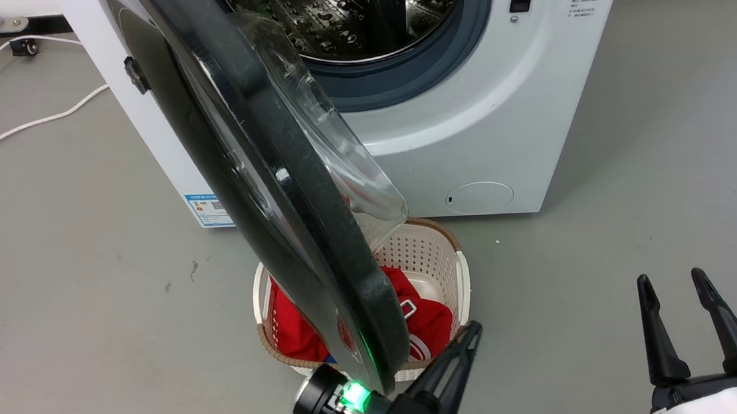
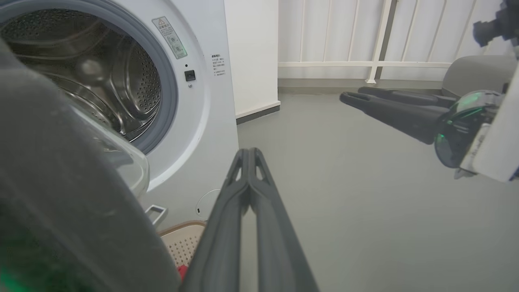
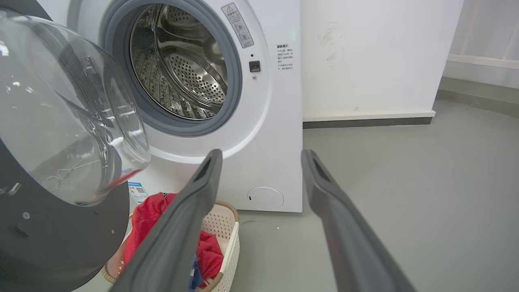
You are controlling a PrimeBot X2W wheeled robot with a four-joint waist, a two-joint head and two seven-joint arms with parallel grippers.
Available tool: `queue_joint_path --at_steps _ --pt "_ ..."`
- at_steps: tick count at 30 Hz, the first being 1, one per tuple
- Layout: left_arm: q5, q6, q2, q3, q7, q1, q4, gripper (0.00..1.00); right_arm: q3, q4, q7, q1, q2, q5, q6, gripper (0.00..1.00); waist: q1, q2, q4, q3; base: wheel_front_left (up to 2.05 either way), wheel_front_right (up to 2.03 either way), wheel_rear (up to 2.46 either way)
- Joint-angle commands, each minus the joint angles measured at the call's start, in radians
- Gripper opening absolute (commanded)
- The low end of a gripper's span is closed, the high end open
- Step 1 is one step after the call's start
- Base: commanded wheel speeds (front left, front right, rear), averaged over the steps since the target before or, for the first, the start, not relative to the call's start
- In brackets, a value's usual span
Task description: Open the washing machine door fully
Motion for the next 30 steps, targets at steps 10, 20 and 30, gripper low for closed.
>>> queue_joint_path --at_steps 10,20,30 --pt "-0.009 0.039 0.004 0.087 -0.002 0.011 0.010 0.00 0.000 0.017 -0.002 0.001 0.003 -0.007 0.000 1.00 0.0000 0.0000 0.029 -0.014 0.00 0.00 0.00" --pt "-0.005 0.064 0.028 0.161 -0.001 0.059 -0.019 0.00 0.000 0.021 -0.002 0.023 0.003 0.000 0.000 1.00 0.0000 0.0000 0.078 -0.032 0.00 0.00 0.00" --pt "-0.016 0.093 0.035 0.226 0.000 0.119 -0.041 0.00 -0.008 0.029 -0.002 0.043 0.003 0.000 0.000 1.00 0.0000 0.0000 0.139 -0.037 0.00 0.00 0.00"
